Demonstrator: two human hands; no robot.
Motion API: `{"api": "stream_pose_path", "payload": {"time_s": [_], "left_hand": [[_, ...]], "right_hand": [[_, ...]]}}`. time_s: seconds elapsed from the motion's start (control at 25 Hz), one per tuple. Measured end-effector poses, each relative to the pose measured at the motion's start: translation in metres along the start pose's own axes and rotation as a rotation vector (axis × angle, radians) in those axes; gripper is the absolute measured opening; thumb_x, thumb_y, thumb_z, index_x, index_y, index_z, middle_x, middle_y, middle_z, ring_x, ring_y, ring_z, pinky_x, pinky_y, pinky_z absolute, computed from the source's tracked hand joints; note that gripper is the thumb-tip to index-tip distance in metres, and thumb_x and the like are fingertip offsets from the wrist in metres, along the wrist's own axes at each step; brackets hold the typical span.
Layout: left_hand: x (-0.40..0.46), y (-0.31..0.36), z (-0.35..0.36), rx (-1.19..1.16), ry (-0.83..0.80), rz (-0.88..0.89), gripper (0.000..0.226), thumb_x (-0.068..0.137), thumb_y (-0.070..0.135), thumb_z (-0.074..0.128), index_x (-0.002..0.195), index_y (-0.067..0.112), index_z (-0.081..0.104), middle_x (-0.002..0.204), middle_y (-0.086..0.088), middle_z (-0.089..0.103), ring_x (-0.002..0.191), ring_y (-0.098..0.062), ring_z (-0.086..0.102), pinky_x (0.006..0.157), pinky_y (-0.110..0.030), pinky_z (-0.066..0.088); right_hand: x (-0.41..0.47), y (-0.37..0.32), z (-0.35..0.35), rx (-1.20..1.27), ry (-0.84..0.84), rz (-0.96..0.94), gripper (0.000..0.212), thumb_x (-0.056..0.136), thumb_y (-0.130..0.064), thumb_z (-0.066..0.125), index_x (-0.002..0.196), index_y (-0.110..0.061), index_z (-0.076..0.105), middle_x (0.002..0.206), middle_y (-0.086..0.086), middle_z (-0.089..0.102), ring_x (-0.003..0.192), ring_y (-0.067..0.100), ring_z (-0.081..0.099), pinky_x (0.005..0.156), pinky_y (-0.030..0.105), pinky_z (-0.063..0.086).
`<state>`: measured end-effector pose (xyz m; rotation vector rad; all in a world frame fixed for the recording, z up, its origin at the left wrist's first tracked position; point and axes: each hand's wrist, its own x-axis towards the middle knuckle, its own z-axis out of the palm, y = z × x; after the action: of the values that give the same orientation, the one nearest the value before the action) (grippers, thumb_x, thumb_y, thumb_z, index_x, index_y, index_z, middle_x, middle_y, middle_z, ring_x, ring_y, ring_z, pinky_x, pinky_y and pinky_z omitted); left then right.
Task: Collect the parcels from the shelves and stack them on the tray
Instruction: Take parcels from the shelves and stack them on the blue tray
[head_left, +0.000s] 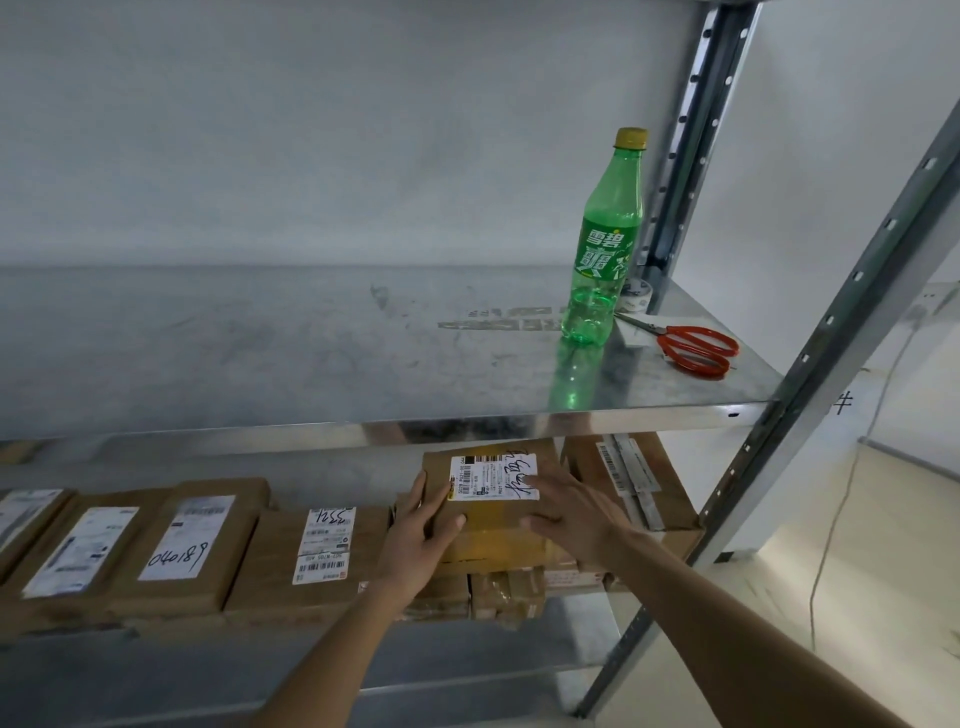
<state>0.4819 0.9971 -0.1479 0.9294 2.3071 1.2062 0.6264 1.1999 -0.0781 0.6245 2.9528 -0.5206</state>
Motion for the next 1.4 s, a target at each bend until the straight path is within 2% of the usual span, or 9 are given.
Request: {"api": "stream_pose_path", "payload": {"time_s": [0.2,0.4,0.6,0.76,0.96,1.08,1.16,1.24,1.4], "left_hand": [[-0.002,-0.003,-0.001,-0.063,0.005,-0.013,0.069,0.088,0.064,0.053,0.149,0.046,0.028,0.162,0.021,-0.004,0.150,-0.017,0.011,0.117,-0.047,0.031],[-0.004,-0.002,-0.005,-0.011,-0.006,-0.014,0.077,0.086,0.057,0.062,0.152,0.043,0.023,0.163,0.017,-0.003,0.150,-0.018,0.010,0.118,-0.047,0.030],[-0.030,0.002,-0.022,0.008,0.020,0.040,0.085,0.080,0.064,0.062,0.152,0.041,0.024,0.163,0.014,-0.002,0.146,-0.010,0.012,0.116,-0.040,0.034],[-0.062,-0.003,-0.049,-0.011,0.057,0.000,0.089,0.074,0.072,0.064,0.150,0.043,0.028,0.163,0.012,0.002,0.147,-0.014,0.017,0.114,-0.045,0.037],[-0.122,-0.009,-0.085,0.045,0.172,-0.055,0.078,0.079,0.060,0.071,0.145,0.048,0.030,0.159,0.013,0.007,0.143,-0.008,0.012,0.118,-0.038,0.026],[-0.181,-0.003,-0.111,0.057,0.250,-0.164,0.080,0.075,0.073,0.064,0.145,0.052,0.032,0.160,0.007,0.024,0.143,-0.015,0.032,0.114,-0.039,0.037],[-0.222,0.008,-0.125,0.103,0.328,-0.201,0.081,0.082,0.063,0.065,0.151,0.042,0.028,0.162,0.006,0.019,0.141,-0.016,0.035,0.114,-0.035,0.037],[-0.263,0.020,-0.139,0.160,0.403,-0.258,0.081,0.088,0.051,0.065,0.155,0.035,0.022,0.164,0.006,0.006,0.144,-0.018,0.028,0.115,-0.033,0.031],[-0.353,0.031,-0.175,0.146,0.559,-0.368,0.080,0.087,0.051,0.067,0.154,0.035,0.025,0.160,0.016,-0.002,0.149,-0.018,0.015,0.119,-0.037,0.027]], "right_hand": [[0.009,0.002,0.020,0.077,0.010,-0.025,0.084,0.090,-0.057,0.063,0.157,-0.031,0.022,0.167,-0.013,-0.001,0.151,0.014,0.020,0.121,0.039,0.027],[0.002,0.004,0.031,0.098,0.053,-0.025,0.084,0.089,-0.056,0.065,0.157,-0.032,0.022,0.167,-0.015,0.000,0.151,0.013,0.019,0.121,0.038,0.029],[-0.013,-0.014,0.026,0.130,0.031,-0.033,0.085,0.088,-0.057,0.065,0.157,-0.032,0.023,0.166,-0.017,0.000,0.150,0.013,0.023,0.120,0.040,0.030],[-0.029,-0.049,0.024,0.185,-0.008,-0.061,0.085,0.089,-0.051,0.068,0.158,-0.032,0.021,0.166,-0.019,0.001,0.149,0.014,0.024,0.120,0.040,0.030],[-0.054,-0.104,0.025,0.224,-0.052,-0.185,0.081,0.092,-0.050,0.064,0.158,-0.030,0.022,0.166,-0.015,0.003,0.151,0.016,0.018,0.122,0.038,0.020],[-0.069,-0.141,0.021,0.210,-0.094,-0.295,0.083,0.090,-0.052,0.066,0.158,-0.032,0.021,0.166,-0.014,-0.003,0.152,0.015,0.011,0.122,0.038,0.016],[-0.080,-0.167,0.021,0.232,-0.135,-0.375,0.085,0.088,-0.054,0.067,0.157,-0.035,0.022,0.165,-0.014,-0.005,0.152,0.015,0.009,0.122,0.041,0.016],[-0.091,-0.193,0.027,0.256,-0.163,-0.447,0.086,0.085,-0.056,0.069,0.156,-0.038,0.024,0.166,-0.015,-0.002,0.152,0.015,0.012,0.123,0.040,0.017],[-0.125,-0.263,0.028,0.262,-0.220,-0.634,0.090,0.083,-0.060,0.070,0.157,-0.036,0.024,0.166,-0.013,0.000,0.153,0.013,0.009,0.124,0.039,0.016]]}}
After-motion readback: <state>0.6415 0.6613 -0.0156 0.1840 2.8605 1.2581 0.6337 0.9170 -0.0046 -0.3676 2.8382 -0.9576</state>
